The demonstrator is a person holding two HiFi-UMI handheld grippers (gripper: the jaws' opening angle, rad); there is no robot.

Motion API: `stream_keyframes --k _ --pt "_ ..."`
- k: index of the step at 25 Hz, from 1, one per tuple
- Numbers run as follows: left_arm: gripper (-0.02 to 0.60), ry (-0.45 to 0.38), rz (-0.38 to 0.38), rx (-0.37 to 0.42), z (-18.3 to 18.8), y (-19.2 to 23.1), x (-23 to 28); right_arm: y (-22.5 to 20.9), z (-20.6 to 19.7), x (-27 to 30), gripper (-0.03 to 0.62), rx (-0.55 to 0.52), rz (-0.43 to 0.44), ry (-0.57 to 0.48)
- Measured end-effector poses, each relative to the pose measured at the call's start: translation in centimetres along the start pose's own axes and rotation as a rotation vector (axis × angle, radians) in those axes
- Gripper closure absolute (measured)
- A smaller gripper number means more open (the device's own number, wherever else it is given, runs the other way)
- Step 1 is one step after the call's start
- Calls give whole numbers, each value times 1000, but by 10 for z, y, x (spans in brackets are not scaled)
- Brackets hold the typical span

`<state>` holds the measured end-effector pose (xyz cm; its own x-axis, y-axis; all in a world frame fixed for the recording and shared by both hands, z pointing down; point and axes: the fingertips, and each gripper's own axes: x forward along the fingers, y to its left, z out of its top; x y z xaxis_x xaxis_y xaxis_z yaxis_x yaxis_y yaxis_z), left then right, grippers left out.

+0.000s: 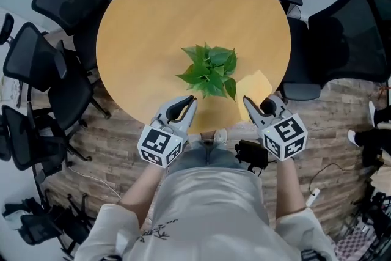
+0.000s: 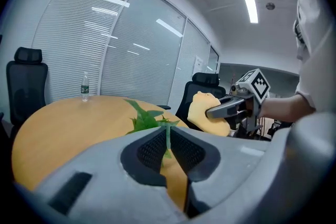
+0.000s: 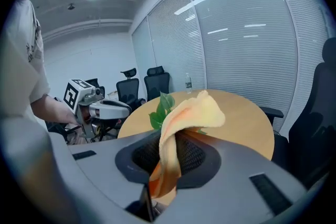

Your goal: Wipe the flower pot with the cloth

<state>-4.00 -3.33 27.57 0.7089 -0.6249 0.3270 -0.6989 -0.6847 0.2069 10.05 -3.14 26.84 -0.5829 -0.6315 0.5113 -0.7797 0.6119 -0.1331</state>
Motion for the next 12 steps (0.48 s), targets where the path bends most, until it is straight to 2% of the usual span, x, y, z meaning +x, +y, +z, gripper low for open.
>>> stream_keyframes --k 3,12 --pt "571 -11 10 8 18 -3 -4 9 16 -7 537 13 8 -37" --pt "571 -63 12 20 54 -6 -9 31 55 -17 539 17 40 -115"
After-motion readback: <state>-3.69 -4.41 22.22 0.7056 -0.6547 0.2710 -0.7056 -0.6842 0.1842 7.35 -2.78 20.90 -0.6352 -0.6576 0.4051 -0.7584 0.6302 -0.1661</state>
